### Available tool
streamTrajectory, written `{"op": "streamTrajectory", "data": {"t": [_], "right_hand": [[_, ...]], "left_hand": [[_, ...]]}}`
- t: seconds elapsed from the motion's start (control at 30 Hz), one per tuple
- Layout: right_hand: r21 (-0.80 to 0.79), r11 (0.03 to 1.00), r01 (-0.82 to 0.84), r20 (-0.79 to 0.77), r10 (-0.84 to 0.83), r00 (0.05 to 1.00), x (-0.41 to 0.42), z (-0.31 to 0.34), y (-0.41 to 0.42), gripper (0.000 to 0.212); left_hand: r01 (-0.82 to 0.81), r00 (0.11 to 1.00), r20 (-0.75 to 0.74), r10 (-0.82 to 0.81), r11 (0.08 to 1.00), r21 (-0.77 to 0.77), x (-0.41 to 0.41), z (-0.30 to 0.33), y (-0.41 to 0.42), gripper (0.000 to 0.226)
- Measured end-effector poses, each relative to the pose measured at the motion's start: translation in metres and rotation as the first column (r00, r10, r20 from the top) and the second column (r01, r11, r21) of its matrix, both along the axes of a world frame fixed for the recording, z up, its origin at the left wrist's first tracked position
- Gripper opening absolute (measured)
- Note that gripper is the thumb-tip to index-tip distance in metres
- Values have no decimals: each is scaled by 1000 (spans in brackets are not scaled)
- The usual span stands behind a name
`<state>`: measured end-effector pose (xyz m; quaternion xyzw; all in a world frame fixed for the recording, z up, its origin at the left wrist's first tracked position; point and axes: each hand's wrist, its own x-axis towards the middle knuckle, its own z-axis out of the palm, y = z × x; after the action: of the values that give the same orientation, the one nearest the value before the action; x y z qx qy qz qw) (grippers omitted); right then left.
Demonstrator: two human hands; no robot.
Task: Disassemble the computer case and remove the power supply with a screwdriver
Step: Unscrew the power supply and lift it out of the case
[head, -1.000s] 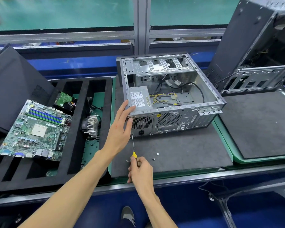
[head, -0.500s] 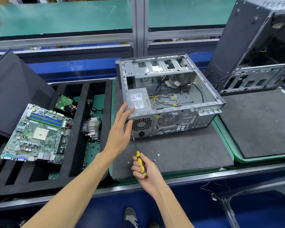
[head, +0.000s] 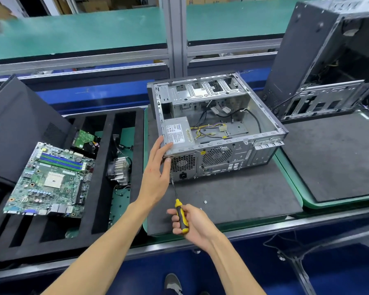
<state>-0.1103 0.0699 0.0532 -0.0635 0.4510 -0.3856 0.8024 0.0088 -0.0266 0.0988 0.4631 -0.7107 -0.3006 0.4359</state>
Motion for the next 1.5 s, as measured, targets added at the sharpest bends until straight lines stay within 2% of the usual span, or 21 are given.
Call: {"op": "streamTrajectory", "data": {"t": [0.1,0.23,0.3,0.47,0.63,0.77,0.83,0.93,1.1,1.2,1.27,1.33,1.4,1.5], "right_hand": [[-46,998,43,47,-41,998,0,-5,3,33],[-162,987,-3,-213,-32,977,7,-10,4,28],[-176,984,-1,-276,-49,960,11,-10,5,27],[-63,998,22,-109,-28,994,9,-4,6,24],[54,998,21,135,-28,990,0,-1,4,46],[5,999,35,183,-35,983,-3,-2,3,36],[-57,998,35,131,-27,991,-2,-1,3,35],[-143,990,2,-85,-14,996,7,2,1,32],[-191,980,-50,-394,-30,919,26,4,2,28],[-201,979,-31,-467,-68,881,28,1,5,26],[-130,991,42,-367,-87,926,25,-1,4,30],[-44,994,104,-148,-109,983,20,-1,2,27],[7,993,121,41,-122,992,14,1,0,36],[34,992,120,154,-124,980,4,0,-1,32]], "left_hand": [[1,1000,-6,-1,1000,-4,1,-2,-1,41],[6,1000,-11,-6,1000,-3,1,-3,-2,42],[4,1000,-15,-4,1000,-10,1,-3,-3,42],[10,1000,-9,-10,1000,-21,2,-4,-2,40],[5,1000,-14,-5,1000,-26,0,-3,-2,40],[7,1000,-17,-7,1000,-19,1,-3,-2,41],[9,1000,-14,-9,1000,-23,0,-3,-2,41],[12,1000,-14,-12,1000,-14,1,-3,-2,41],[19,1000,-16,-19,1000,-13,3,-3,-3,41],[19,1000,-22,-19,1000,-8,3,-3,-3,41],[16,999,-28,-17,1000,-4,2,-2,-2,41],[16,999,-34,-16,1000,-1,2,-2,-2,41],[14,999,-30,-14,1000,0,2,-2,-2,41],[20,999,-28,-20,1000,15,3,-2,-3,41]]}}
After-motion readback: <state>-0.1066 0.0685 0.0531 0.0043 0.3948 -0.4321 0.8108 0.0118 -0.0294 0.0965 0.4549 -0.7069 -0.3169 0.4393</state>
